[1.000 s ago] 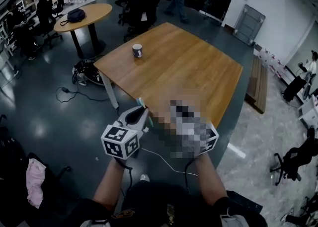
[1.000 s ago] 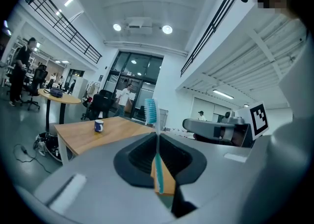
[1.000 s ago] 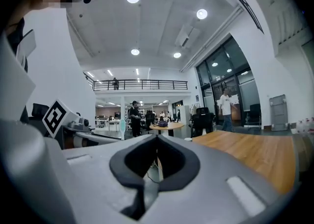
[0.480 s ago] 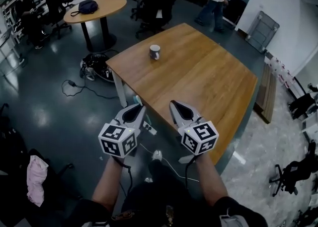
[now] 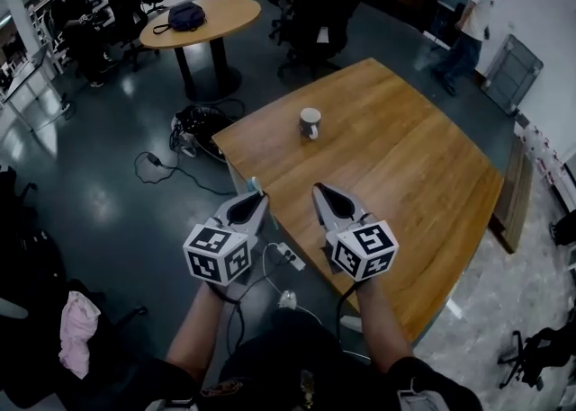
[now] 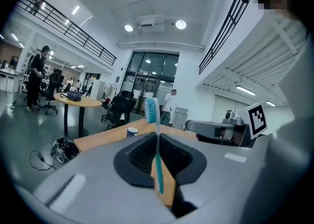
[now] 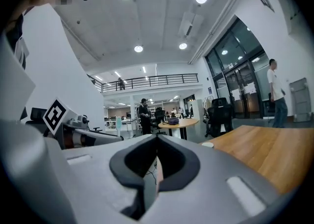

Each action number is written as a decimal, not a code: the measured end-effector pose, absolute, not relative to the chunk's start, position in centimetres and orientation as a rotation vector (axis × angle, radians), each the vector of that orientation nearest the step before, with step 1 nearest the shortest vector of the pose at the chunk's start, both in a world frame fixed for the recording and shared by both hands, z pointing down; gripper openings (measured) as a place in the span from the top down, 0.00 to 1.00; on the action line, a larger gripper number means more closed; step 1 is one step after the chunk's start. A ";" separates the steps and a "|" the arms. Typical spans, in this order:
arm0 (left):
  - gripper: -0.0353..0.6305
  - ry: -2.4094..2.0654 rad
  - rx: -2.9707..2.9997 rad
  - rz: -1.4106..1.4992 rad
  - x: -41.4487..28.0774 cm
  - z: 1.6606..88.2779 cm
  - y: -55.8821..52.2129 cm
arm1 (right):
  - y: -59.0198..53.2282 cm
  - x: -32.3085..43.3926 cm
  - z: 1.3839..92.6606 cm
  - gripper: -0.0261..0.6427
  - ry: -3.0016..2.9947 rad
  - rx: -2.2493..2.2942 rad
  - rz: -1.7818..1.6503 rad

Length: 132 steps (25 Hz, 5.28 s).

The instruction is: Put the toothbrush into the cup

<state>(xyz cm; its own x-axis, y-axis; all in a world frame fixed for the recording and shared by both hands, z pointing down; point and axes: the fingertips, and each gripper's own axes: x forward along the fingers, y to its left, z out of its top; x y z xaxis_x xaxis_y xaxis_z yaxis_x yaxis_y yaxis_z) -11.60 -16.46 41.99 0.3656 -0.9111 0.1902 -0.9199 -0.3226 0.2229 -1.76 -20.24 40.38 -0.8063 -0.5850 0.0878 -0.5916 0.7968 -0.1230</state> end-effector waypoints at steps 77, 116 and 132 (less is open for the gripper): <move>0.73 -0.994 2.568 0.341 -13.2 57.8 -59.0 | -48.3 -4.5 52.4 0.95 -2.269 1.811 0.583; 0.94 -1.128 2.737 0.165 -13.9 40.5 -24.9 | -23.9 -7.8 38.2 0.96 -2.785 1.646 0.251; 0.94 -1.138 2.766 0.162 -13.9 38.7 -22.3 | -21.1 -8.2 37.1 0.96 -2.805 1.613 0.202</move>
